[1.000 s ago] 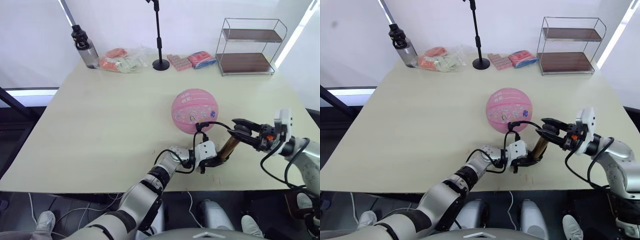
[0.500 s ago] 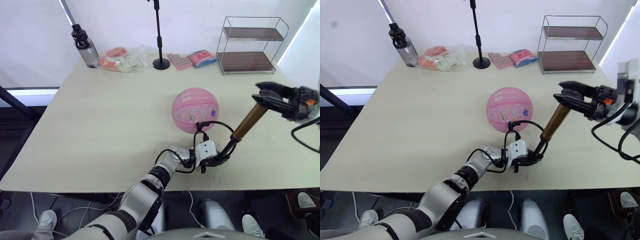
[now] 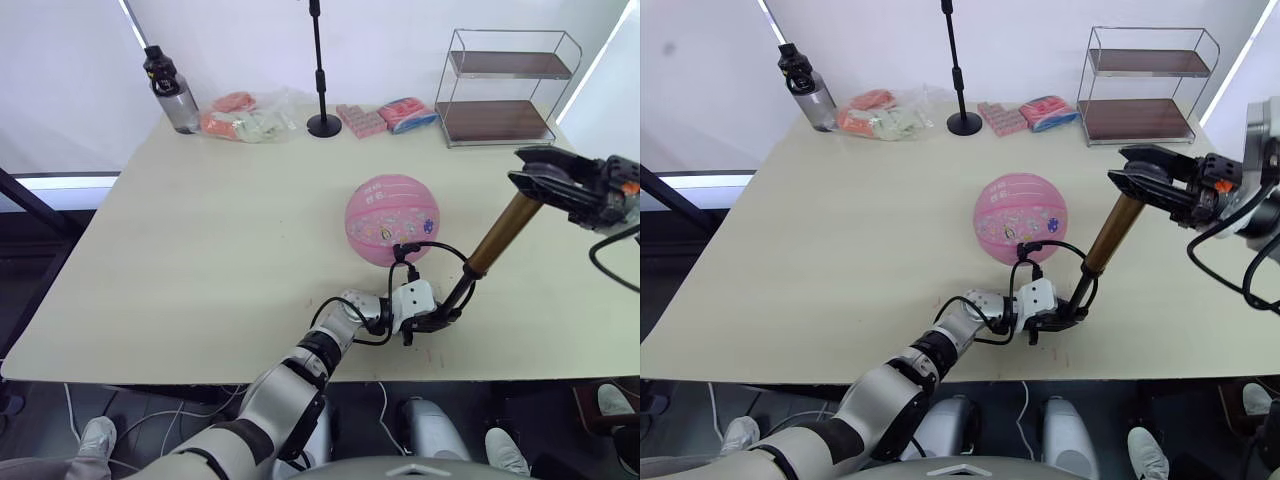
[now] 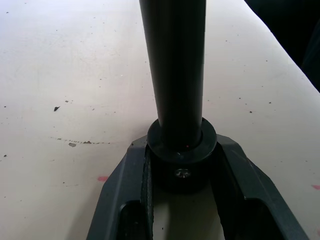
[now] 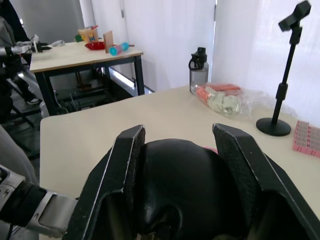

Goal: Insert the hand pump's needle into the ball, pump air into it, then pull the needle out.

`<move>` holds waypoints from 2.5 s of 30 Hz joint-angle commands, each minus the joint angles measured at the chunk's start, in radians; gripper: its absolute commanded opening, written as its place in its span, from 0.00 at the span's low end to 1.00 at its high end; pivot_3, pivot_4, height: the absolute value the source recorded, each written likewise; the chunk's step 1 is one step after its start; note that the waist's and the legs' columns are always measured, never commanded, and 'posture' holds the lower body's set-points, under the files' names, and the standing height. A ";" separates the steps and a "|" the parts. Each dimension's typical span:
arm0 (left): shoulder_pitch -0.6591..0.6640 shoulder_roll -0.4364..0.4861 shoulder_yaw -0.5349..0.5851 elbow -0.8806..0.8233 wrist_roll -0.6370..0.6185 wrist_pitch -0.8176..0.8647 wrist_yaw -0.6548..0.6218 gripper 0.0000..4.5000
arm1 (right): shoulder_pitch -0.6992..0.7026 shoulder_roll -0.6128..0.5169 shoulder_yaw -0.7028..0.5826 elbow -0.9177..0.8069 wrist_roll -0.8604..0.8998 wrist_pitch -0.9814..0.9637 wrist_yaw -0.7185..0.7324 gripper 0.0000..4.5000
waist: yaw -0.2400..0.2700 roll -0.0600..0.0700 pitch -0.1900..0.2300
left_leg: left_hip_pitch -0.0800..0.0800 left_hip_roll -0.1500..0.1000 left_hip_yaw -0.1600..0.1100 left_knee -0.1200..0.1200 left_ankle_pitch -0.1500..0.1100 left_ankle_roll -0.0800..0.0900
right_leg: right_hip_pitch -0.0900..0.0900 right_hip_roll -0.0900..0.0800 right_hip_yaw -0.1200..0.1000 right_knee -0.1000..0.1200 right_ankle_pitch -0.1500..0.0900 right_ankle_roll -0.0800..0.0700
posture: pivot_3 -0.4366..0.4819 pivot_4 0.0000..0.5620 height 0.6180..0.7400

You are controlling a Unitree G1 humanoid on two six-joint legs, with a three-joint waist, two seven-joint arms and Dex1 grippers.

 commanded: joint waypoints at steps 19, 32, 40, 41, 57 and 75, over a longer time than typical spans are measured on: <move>0.037 0.032 -0.025 0.086 0.050 0.043 0.020 0.24 | 0.290 0.258 0.323 0.241 -0.462 -0.523 0.059 0.39 | -0.012 -0.013 -0.017 | 0.006 0.002 0.000 0.000 0.000 0.000 | 0.005 0.003 0.000 0.000 -0.002 -0.004 | 0.48 0.27 1.00; 0.035 0.037 -0.024 0.091 0.050 0.043 0.022 0.24 | 0.184 0.130 0.169 0.108 -0.249 -0.388 0.102 0.39 | -0.010 -0.010 -0.014 | 0.005 0.001 0.000 0.000 0.000 0.000 | 0.004 0.002 0.000 0.000 -0.002 -0.004 | 0.48 0.27 1.00; 0.034 0.037 -0.025 0.093 0.050 0.042 0.017 0.24 | 0.068 -0.003 0.025 0.017 -0.053 -0.199 0.070 0.39 | -0.005 -0.005 -0.005 | 0.001 0.000 0.000 0.000 0.000 0.000 | 0.001 -0.001 0.000 0.000 -0.002 -0.004 | 0.48 0.27 1.00; 0.034 0.037 -0.025 0.094 0.050 0.042 0.016 0.24 | 0.055 -0.018 0.011 0.010 -0.034 -0.176 0.067 0.39 | -0.005 -0.005 -0.005 | 0.001 0.000 0.000 0.000 0.000 0.000 | 0.001 -0.001 0.000 0.000 -0.002 -0.004 | 0.48 0.27 1.00; 0.036 0.031 -0.028 0.096 0.051 0.041 0.017 0.24 | 0.022 -0.077 0.017 -0.034 -0.024 -0.071 0.058 0.39 | -0.003 -0.002 -0.001 | 0.000 -0.001 0.000 0.000 0.000 0.000 | 0.001 -0.005 -0.001 -0.001 -0.002 -0.004 | 0.48 0.27 1.00; 0.037 0.032 -0.026 0.098 0.057 0.041 0.029 0.24 | 0.282 0.194 0.305 0.187 -0.445 -0.500 0.052 0.39 | -0.013 -0.014 -0.012 | 0.005 0.000 -0.001 0.000 0.000 0.000 | 0.005 0.001 -0.001 0.000 -0.002 -0.003 | 0.48 0.27 1.00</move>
